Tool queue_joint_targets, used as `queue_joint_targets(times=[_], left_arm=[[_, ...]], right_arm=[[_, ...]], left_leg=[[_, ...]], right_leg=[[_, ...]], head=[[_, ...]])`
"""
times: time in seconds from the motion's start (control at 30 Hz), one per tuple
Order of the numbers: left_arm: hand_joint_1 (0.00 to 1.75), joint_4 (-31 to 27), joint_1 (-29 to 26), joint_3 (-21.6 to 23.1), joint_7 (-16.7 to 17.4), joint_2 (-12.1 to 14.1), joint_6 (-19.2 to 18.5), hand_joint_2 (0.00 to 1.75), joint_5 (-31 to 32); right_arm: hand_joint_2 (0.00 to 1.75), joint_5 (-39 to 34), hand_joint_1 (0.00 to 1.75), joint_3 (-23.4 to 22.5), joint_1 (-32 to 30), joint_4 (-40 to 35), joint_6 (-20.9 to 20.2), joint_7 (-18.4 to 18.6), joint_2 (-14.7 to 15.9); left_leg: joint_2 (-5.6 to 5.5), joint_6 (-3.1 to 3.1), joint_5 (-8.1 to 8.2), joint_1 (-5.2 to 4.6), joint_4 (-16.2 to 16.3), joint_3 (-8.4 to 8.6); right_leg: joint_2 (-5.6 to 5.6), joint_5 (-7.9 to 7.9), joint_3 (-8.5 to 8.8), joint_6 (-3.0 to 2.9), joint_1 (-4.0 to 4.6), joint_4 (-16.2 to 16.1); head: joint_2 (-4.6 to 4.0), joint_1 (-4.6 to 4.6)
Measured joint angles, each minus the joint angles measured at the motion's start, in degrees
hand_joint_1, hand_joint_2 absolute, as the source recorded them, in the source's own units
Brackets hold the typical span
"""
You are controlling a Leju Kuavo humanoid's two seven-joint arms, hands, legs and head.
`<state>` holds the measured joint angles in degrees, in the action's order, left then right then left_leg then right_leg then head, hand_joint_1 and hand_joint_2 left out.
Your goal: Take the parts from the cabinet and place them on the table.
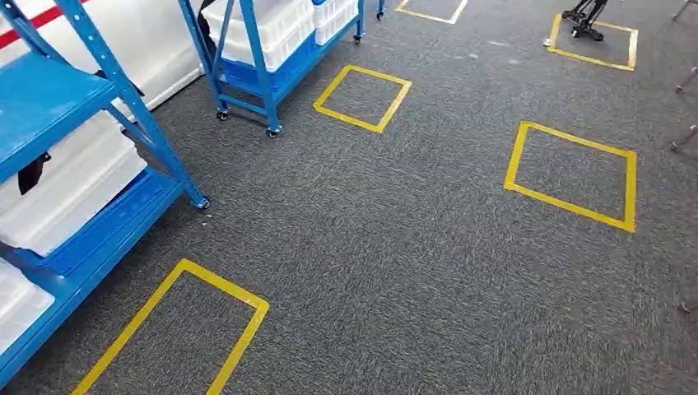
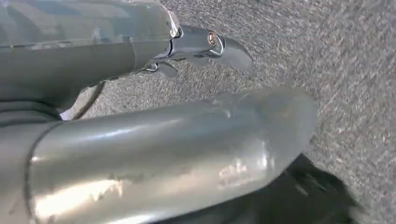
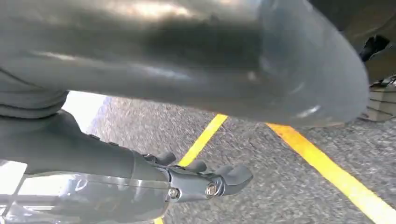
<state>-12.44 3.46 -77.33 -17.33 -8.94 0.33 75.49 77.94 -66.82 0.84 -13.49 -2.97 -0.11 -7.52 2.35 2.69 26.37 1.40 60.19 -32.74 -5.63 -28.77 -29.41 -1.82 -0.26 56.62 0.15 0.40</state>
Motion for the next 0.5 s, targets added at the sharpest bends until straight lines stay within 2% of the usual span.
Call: queue_joint_targets(times=[0.03,0.07,0.1,0.17,0.2,0.23,0.27,0.3,0.33,0.37,0.4,0.43,0.47,0.5], left_arm=[[0.0,0.0,0.1,0.0,0.0,-0.04,0.0,0.0,0.0],[0.0,0.0,0.18,0.0,0.0,-0.07,0.0,0.0,0.0],[0.0,0.0,0.13,0.0,0.0,-0.02,0.02,0.0,0.04],[0.0,0.0,0.08,0.0,0.0,0.11,0.07,0.0,0.07],[0.0,0.0,0.1,0.0,0.0,0.13,0.09,0.0,0.07],[0.0,0.0,0.12,0.0,0.0,0.17,0.11,0.0,0.07],[0.0,0.0,0.21,0.0,0.0,0.22,0.11,0.0,0.07],[0.0,0.0,0.36,0.0,0.0,0.2,0.17,0.0,0.07],[0.0,0.0,0.42,0.0,0.0,0.2,0.17,0.0,0.07],[0.0,0.0,0.4,0.0,0.0,0.22,0.17,0.0,0.07],[0.0,0.0,0.31,0.0,0.0,0.22,0.17,0.0,0.07],[0.0,0.0,0.24,0.0,0.0,0.22,0.17,0.0,0.07],[0.0,0.0,0.23,0.0,0.0,0.22,0.18,0.0,0.07],[0.0,0.0,0.26,0.0,0.0,0.2,0.17,0.0,0.07]], right_arm=[[0.0,0.07,0.0,-0.02,-0.02,0.0,0.04,0.0,0.04],[0.0,0.11,0.0,-0.04,-0.03,0.0,0.13,-0.02,0.04],[0.0,0.13,0.0,-0.04,0.12,0.0,0.13,-0.02,0.02],[0.0,0.31,0.0,-0.04,0.44,0.0,0.09,-0.06,-0.02],[0.0,0.42,0.0,-0.04,0.54,0.0,0.07,-0.11,-0.02],[0.0,0.5,0.0,-0.07,0.38,0.0,0.0,-0.15,-0.02],[0.0,0.61,0.0,-0.09,0.31,0.02,-0.02,-0.18,-0.02],[0.0,0.64,0.0,-0.13,0.22,0.0,0.0,-0.17,-0.02],[0.0,0.63,0.0,-0.17,0.13,0.0,0.0,-0.17,-0.02],[0.0,0.66,0.0,-0.2,0.09,0.02,0.0,-0.17,-0.02],[0.0,0.66,0.0,-0.2,0.07,0.02,0.0,-0.17,-0.02],[0.0,0.66,0.0,-0.2,0.08,0.02,0.0,-0.17,-0.02],[0.0,0.66,0.0,-0.2,0.08,0.02,0.0,-0.17,-0.02],[0.0,0.66,0.0,-0.2,0.04,0.02,0.02,-0.17,-0.02]], left_leg=[[2.9,-0.47,0.56,-0.29,-2.19,1.01],[2.24,-1.14,0.1,-0.33,-2.42,1.15],[1.41,-1.61,0.22,-0.46,-2.09,0.85],[0.36,-2.31,0.18,-0.73,-2.18,0.55],[-0.41,-2.99,-0.27,-0.19,-2.78,1.21],[-1.01,-3.23,-0.42,-0.27,-2.96,1.21],[-1.55,-3.54,-0.59,-0.29,-2.95,1.04],[-2.25,-3.69,-0.68,-0.36,-2.95,0.85],[-3.03,-3.78,-0.74,-0.46,-2.92,0.71],[-4.0,-3.8,-0.75,-0.53,-2.89,0.64],[-4.94,-3.79,-0.75,-0.57,-2.86,0.7],[-5.78,-3.77,-0.74,-0.57,-2.78,0.78],[-6.69,-3.75,-0.73,-0.57,-2.69,0.88],[-7.51,-3.65,-0.67,-0.56,-2.6,0.94]], right_leg=[[-0.48,-0.46,0.04,0.52,0.23,0.44],[-0.96,-0.81,0.07,0.98,0.41,0.8],[-1.35,-0.79,0.32,1.18,0.37,0.74],[-2.45,-0.89,0.75,1.81,0.28,0.52],[-1.74,-1.43,0.86,2.35,-0.14,0.71],[1.99,-2.73,0.38,2.63,-0.44,2.24],[4.17,-5.0,-1.26,2.67,-0.51,5.64],[5.1,-7.42,-3.67,2.73,-0.52,10.47],[5.39,-9.22,-5.97,2.8,-0.49,14.97],[5.45,-9.92,-7.9,2.8,-0.5,18.43],[5.48,-8.85,-8.31,2.72,-0.51,18.65],[5.58,-6.62,-7.51,2.57,-0.51,16.28],[5.95,-3.55,-5.51,2.36,-0.51,11.7],[7.07,-0.75,-3.21,2.1,-0.54,6.37]], head=[[0.02,-0.13],[0.0,0.04],[0.0,0.17],[0.0,0.11],[0.0,0.13],[0.02,0.33],[0.0,0.37],[0.0,0.43],[0.0,0.43],[0.0,0.41],[0.0,0.39],[0.0,0.43],[0.02,0.41],[0.0,0.46]])
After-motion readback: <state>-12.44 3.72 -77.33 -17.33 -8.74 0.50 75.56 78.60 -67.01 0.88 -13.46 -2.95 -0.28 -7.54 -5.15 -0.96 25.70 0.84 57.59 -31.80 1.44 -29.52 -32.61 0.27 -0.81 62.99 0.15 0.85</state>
